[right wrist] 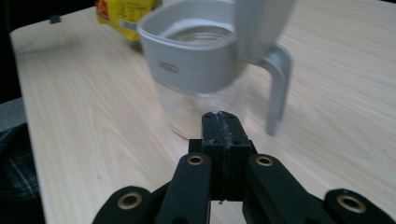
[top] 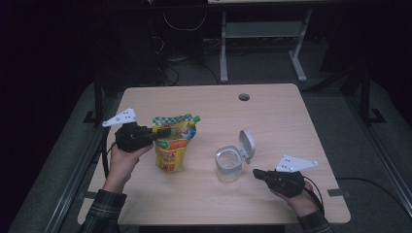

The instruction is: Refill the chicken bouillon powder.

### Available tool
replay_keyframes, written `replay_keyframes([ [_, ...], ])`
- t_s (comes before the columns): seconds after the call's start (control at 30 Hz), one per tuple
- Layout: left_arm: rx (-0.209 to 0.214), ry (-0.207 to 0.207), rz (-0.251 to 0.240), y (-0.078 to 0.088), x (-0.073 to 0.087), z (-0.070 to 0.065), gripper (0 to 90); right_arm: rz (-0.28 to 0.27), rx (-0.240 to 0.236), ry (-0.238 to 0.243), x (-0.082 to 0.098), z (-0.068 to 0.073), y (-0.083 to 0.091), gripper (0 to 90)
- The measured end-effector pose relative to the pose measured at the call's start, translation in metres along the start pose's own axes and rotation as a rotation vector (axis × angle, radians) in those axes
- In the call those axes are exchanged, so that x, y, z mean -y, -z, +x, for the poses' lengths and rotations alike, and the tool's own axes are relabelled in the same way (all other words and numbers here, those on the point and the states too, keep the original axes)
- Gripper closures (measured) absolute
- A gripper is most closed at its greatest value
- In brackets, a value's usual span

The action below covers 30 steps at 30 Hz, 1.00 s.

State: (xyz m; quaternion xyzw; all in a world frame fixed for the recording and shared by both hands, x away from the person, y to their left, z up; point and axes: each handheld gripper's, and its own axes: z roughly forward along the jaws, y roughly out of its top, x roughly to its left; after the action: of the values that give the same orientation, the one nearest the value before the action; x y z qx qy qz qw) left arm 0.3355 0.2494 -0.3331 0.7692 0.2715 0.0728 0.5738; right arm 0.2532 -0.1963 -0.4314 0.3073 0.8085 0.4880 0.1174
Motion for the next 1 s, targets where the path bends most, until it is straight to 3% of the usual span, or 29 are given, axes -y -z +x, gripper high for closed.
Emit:
replay_keyframes([
  [0.53,0.04,-0.001,-0.026,0.005,-0.008,-0.009,90.0,-0.04,-0.099,0.068,-0.024,0.024,-0.008,89.9],
  [1.0,0.059,-0.006,-0.033,0.01,-0.019,-0.017,90.0,-0.058,-0.117,0.09,-0.047,0.044,-0.03,89.9],
])
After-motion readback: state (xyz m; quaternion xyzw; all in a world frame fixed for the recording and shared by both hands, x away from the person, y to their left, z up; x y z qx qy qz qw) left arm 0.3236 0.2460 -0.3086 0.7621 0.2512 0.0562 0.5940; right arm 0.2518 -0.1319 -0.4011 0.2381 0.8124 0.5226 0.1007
